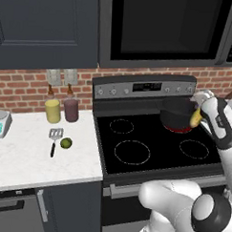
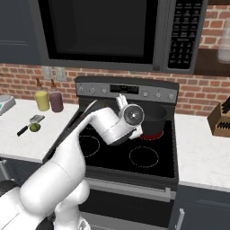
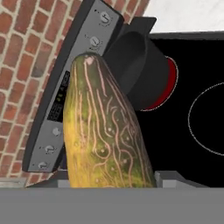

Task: Put the cucumber and lime in the pot. Retrieve the spatula and lightly stir the vegetables in the pot.

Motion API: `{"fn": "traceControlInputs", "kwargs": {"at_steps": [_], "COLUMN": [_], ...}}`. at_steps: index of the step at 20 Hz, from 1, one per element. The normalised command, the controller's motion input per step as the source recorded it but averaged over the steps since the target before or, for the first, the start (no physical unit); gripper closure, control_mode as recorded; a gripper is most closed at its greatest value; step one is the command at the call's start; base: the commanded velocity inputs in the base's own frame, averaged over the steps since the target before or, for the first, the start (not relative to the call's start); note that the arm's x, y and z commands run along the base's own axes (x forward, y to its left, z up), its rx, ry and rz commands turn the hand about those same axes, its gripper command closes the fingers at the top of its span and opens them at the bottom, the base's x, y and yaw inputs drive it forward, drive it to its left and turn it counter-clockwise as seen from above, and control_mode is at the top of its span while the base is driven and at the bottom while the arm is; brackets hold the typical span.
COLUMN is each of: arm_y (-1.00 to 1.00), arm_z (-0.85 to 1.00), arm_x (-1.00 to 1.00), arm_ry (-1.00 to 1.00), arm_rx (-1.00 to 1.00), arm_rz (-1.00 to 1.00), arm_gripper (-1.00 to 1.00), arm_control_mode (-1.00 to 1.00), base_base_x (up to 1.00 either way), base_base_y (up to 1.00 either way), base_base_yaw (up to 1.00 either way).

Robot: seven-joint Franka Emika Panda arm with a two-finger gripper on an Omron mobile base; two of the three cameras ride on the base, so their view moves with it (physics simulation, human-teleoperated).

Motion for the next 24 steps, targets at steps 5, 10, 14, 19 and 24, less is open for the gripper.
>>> {"fn": "traceControlInputs", "kwargs": {"at_steps": [5,10,14,19,24], "arm_y": [-0.7,-0.38,-0.24,-0.11,-0.07], "arm_z": [0.0,0.0,-0.02,-0.23,-0.44], "arm_x": [0.68,0.95,0.88,0.7,0.55], "arm_ry": [-0.08,-0.01,0.0,0.0,-0.02], "arm_rx": [0.16,0.18,0.11,0.01,-0.01], "arm_rz": [0.0,0.02,0.03,0.02,0.0], "arm_gripper": [1.0,1.0,1.0,1.0,1.0], "arm_control_mode": [-1.0,-1.0,-1.0,-1.0,-1.0], "base_base_x": [0.0,0.0,0.0,0.0,0.0], "base_base_y": [0.0,0.0,0.0,0.0,0.0], "base_base_yaw": [0.0,0.0,0.0,0.0,0.0]}}
